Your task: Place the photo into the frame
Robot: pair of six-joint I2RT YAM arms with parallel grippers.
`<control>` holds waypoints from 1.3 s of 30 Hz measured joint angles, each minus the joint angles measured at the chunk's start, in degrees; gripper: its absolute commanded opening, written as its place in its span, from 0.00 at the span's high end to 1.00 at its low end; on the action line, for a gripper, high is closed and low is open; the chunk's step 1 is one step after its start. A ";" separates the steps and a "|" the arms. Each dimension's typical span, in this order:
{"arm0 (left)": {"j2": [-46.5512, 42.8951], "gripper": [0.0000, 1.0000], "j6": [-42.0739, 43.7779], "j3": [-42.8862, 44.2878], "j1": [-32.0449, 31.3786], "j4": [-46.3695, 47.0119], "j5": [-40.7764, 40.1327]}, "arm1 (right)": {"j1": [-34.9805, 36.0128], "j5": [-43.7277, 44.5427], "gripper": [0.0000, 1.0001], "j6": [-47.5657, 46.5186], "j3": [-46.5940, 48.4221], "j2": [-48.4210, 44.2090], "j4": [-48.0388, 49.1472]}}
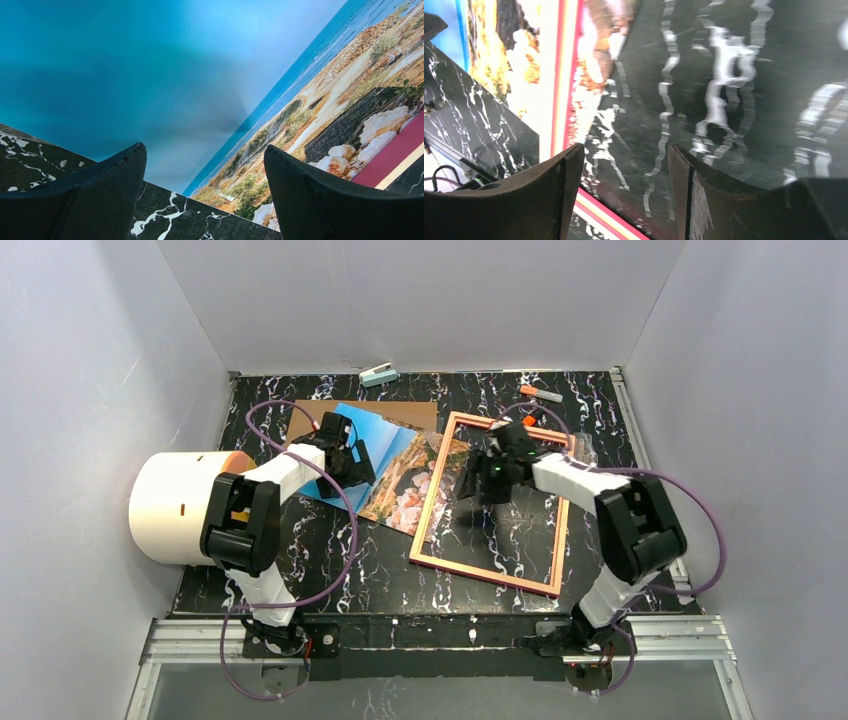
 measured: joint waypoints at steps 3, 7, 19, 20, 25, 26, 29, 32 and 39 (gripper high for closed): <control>-0.09 0.16 0.17 0.00 0.00 -0.74 0.00 | 6.08 1.49 0.30 3.82 5.22 5.01 -0.42; -0.35 0.16 0.20 -0.13 0.00 -1.22 -0.04 | 10.54 7.26 0.30 6.73 14.12 12.44 -0.81; -1.53 0.16 0.11 -3.23 0.00 -1.51 -0.17 | 18.14 26.10 0.55 6.49 33.83 26.95 -10.45; -1.53 0.16 0.13 -3.23 0.00 -1.51 -0.22 | 18.43 26.97 0.58 6.36 33.97 27.06 -10.75; -1.60 0.16 0.15 -3.23 0.00 -1.51 -0.35 | 19.19 29.49 0.68 6.60 33.77 27.02 -11.78; -1.60 0.16 0.13 -3.23 0.00 -1.51 -0.35 | 19.26 29.66 0.71 6.45 33.57 26.86 -11.72; -1.60 0.16 0.13 -3.23 0.00 -1.49 -0.44 | 19.47 29.75 0.74 5.42 32.15 25.97 -10.99; -1.60 0.16 0.13 -3.23 0.00 -1.49 -0.48 | 19.56 29.33 0.75 3.93 30.73 24.96 -10.67; -1.60 0.16 0.04 -3.23 0.00 -1.49 -0.55 | 19.58 28.68 0.77 0.42 26.95 22.56 -9.44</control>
